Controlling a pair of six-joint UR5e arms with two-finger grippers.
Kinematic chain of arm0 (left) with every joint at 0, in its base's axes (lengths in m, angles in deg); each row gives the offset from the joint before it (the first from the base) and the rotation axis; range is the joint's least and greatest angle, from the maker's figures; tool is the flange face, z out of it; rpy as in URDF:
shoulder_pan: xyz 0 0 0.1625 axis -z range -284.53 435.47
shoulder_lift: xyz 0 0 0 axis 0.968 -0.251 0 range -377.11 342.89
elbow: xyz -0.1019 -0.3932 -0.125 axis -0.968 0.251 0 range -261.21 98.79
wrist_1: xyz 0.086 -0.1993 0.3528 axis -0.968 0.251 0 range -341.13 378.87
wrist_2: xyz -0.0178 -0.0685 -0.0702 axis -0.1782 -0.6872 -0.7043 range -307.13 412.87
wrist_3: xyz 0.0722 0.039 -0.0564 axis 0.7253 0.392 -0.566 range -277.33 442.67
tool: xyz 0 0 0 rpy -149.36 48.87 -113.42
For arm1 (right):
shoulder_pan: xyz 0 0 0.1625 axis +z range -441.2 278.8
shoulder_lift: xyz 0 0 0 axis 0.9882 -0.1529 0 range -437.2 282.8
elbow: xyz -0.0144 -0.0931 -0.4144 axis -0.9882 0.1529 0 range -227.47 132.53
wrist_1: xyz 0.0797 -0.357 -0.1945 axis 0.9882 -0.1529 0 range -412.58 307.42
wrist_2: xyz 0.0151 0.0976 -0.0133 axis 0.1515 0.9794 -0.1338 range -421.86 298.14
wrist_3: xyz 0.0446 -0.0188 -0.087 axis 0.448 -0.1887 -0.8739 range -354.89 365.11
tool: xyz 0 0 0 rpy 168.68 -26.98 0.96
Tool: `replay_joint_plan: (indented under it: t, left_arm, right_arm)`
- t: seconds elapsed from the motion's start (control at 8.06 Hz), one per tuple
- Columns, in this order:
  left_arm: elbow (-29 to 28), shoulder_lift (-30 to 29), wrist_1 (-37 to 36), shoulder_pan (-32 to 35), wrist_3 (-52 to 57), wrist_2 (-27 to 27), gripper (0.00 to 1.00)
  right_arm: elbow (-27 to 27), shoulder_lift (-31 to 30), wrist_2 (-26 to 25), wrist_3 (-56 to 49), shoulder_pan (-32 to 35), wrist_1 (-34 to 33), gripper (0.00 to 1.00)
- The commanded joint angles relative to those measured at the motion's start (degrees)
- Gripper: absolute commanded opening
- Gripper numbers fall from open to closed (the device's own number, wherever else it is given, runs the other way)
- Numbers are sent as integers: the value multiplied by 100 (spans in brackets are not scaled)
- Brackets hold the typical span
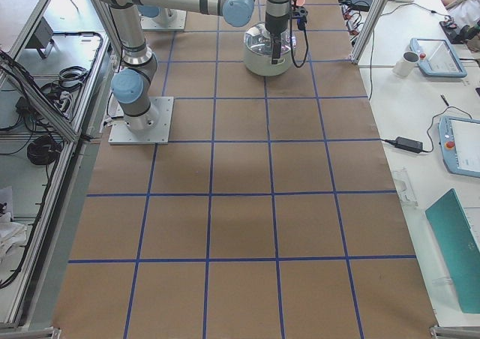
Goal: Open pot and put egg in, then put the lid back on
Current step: 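Move the right gripper over the lid knob while the left descends toward the egg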
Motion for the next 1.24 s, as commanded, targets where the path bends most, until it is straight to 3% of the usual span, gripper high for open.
replay_joint_plan:
  t: [0.0,0.12,0.37,0.74,1.12]
  left_arm:
    - [17,-12,-17,-12,52,1,100]
    - [17,-21,-61,-90,105,45,100]
    - [78,-318,-970,-492,779,37,100]
    - [87,-1441,-2133,-1538,1090,1,100]
    - [70,-2478,-3108,-2050,1230,211,100]
  right_arm:
    - [9,-1,-4,-40,0,-37,100]
    - [9,-19,-4,-32,0,-37,100]
    - [0,25,31,91,9,-29,100]
    - [26,95,259,13,140,-177,100]
    - [272,357,259,467,1202,-503,100]
